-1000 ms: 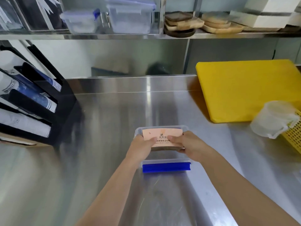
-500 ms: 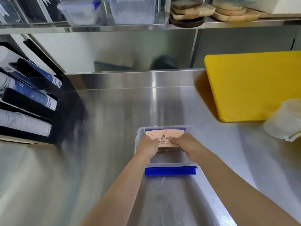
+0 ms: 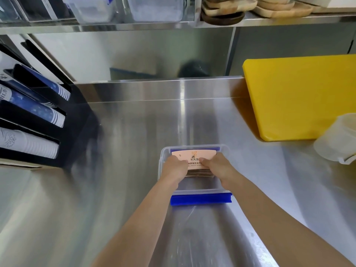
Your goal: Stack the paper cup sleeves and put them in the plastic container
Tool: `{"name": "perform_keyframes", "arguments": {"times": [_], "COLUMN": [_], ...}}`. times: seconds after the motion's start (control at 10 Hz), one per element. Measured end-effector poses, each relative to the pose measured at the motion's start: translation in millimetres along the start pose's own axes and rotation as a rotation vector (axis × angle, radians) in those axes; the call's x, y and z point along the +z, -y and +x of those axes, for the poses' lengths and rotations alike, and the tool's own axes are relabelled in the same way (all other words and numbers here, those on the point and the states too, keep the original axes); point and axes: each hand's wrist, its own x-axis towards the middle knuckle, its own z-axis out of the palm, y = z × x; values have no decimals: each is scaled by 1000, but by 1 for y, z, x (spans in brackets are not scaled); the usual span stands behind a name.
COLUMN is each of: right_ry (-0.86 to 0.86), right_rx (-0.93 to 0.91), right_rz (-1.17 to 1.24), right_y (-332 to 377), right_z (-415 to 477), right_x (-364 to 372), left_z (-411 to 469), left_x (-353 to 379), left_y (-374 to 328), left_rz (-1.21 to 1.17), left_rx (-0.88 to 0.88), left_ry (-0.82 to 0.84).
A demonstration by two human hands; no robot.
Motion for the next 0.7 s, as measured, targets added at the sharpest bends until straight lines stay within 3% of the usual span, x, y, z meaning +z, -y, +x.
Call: {"name": "perform_keyframes", "arguments": {"times": [0.3, 0.5, 0.6, 0.7], "right_ry": [13, -127, -151, -133], "right_rx": [13, -34, -135, -274], "right_rz": [31, 49, -72, -23], "right_y": [2, 7, 17, 45], "right_z": [-1, -7, -16, -43], "right_x": [0, -7, -17, -40], "left_z": [-6, -16, -24, -37], "left_x": [-4, -21, -36, -56], "left_y": [-4, -9, -20, -40], "left_rz": [-71, -68, 6, 118], "left_rx": [-43, 0, 84, 276], "left_ry": [42, 51, 51, -62]}}
